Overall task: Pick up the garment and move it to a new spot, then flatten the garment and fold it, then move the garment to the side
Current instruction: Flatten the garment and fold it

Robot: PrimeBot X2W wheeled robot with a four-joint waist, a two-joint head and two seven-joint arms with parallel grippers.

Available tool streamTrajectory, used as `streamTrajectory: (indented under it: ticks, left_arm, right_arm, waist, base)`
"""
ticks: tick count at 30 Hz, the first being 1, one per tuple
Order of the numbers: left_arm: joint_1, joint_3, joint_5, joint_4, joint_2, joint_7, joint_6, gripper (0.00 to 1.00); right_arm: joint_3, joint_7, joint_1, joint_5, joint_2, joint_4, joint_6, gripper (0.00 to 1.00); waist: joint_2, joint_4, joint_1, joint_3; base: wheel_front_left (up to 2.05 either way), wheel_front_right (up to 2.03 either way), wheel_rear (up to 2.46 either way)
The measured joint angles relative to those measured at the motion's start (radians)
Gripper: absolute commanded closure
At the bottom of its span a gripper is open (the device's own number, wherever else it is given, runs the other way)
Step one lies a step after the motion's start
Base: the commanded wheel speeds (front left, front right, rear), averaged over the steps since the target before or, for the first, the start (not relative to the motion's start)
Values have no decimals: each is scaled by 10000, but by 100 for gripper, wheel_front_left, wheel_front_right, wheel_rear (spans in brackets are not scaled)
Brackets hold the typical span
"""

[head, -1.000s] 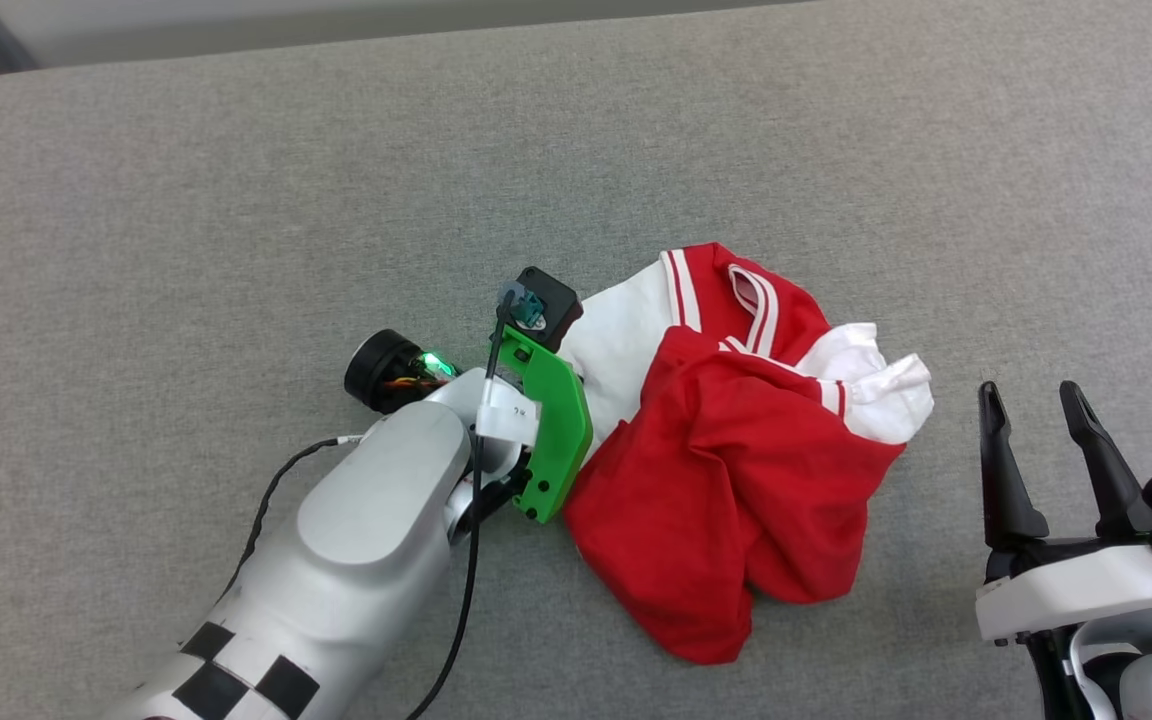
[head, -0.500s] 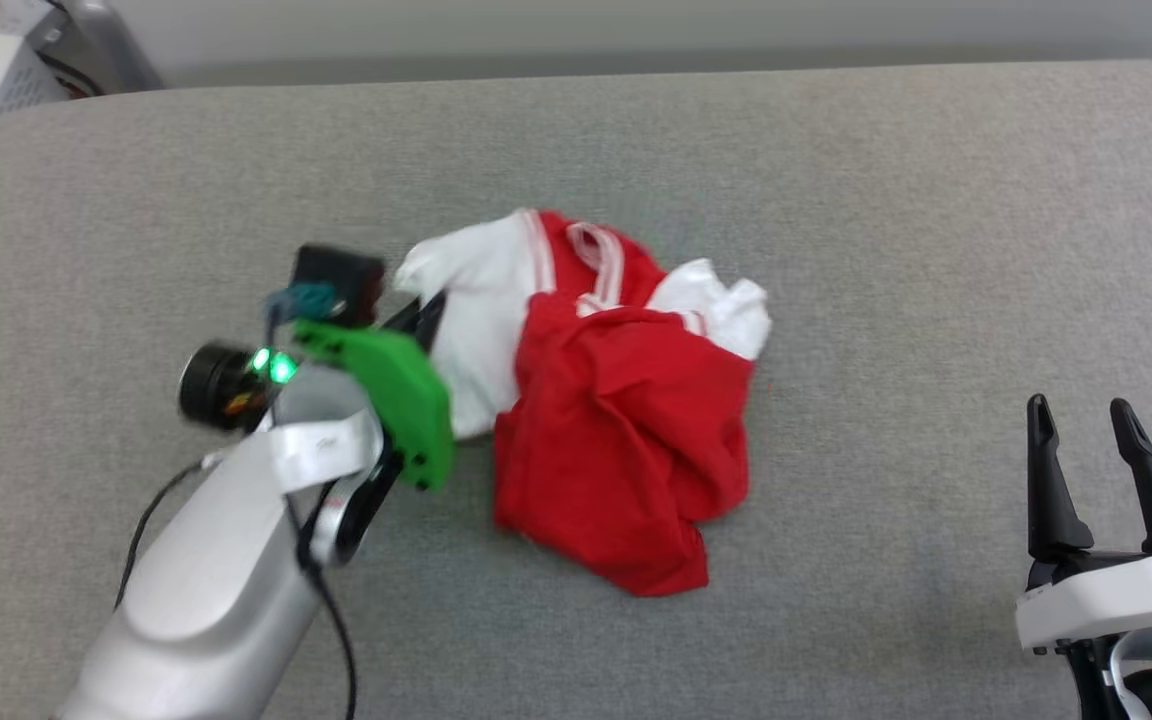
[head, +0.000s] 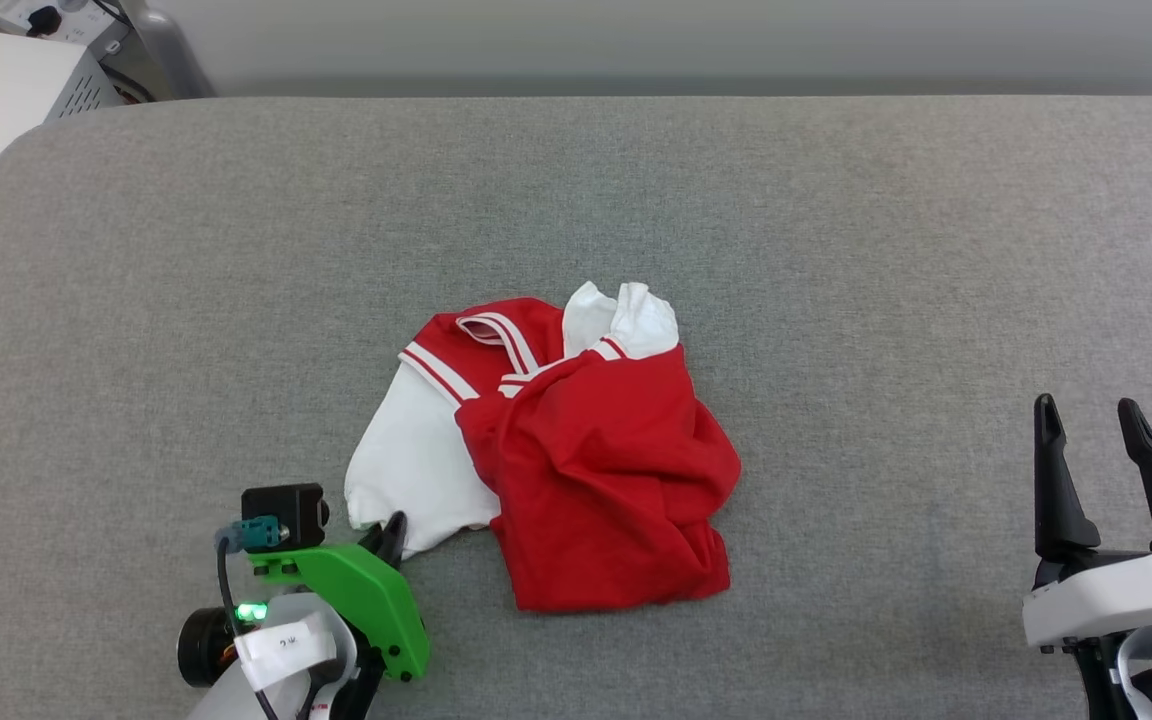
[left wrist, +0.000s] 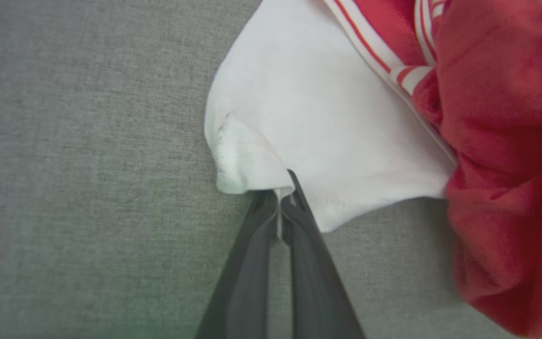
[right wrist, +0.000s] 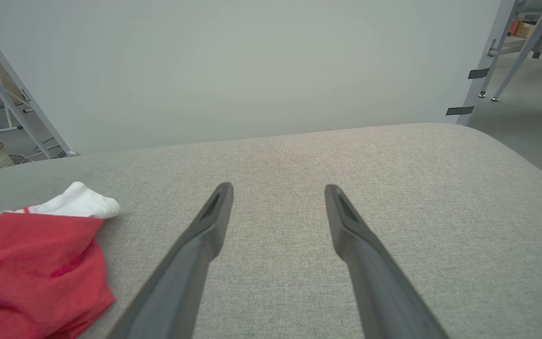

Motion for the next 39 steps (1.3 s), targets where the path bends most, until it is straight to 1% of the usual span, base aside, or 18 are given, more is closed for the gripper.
streamTrajectory:
  ticks: [4, 7, 10, 15, 18, 23, 29, 34, 39]
  left_arm:
    - [18, 96, 295, -50, -125, -1269, -8, 0]
    - [21, 209, 422, -138, -247, -2322, -221, 0]
    - [21, 253, 683, -155, -259, -3033, -364, 0]
    - [21, 357, 1060, -558, -295, -3540, -497, 0]
    - [32, 441, 1363, -995, -322, -3614, -518, 0]
    - [154, 614, 1684, -1601, -376, -3693, -715, 0]
    - [183, 660, 2088, -1923, -604, -3695, -882, 0]
    - [179, 640, 2276, -2011, -761, -3695, -989, 0]
    - [177, 640, 2424, -2050, -978, -3695, -1093, 0]
  right_arm:
    - [4, 84, 0, -48, 0, -31, 0, 0]
    - [2, 167, 10, -121, 0, -61, 0, 0]
    - [15, 265, 17, -194, 0, -75, 0, 0]
    - [313, 525, 17, -366, -2, -81, 0, 0]
    - [811, 1012, 1, -453, -12, 113, 0, 0]
    - [2125, 2723, -344, -407, -102, 771, 0, 0]
    - [4182, 4172, -1550, 265, -911, 1338, 0, 0]
    - [6102, 4775, -2843, 832, -1555, 1753, 0, 0]
    - [7344, 5120, -3928, 1239, -1935, 2418, 0, 0]
  waist:
    - [0, 13, 0, -114]
    - [0, 32, 0, -214]
    - [0, 65, 0, -290]
    - [0, 121, 0, -405]
    - [0, 202, 0, -480]
    - [0, 455, 0, -576]
    - [0, 897, 0, -591]
    - [0, 1292, 0, -560]
    - [0, 1614, 0, -498]
  base:
    - [0, 0, 0]
    - [0, 0, 0]
    - [0, 0, 0]
    - [0, 0, 0]
    - [0, 0, 0]
    - [0, 0, 0]
    - [0, 0, 0]
    - [0, 0, 0]
    - [0, 0, 0]
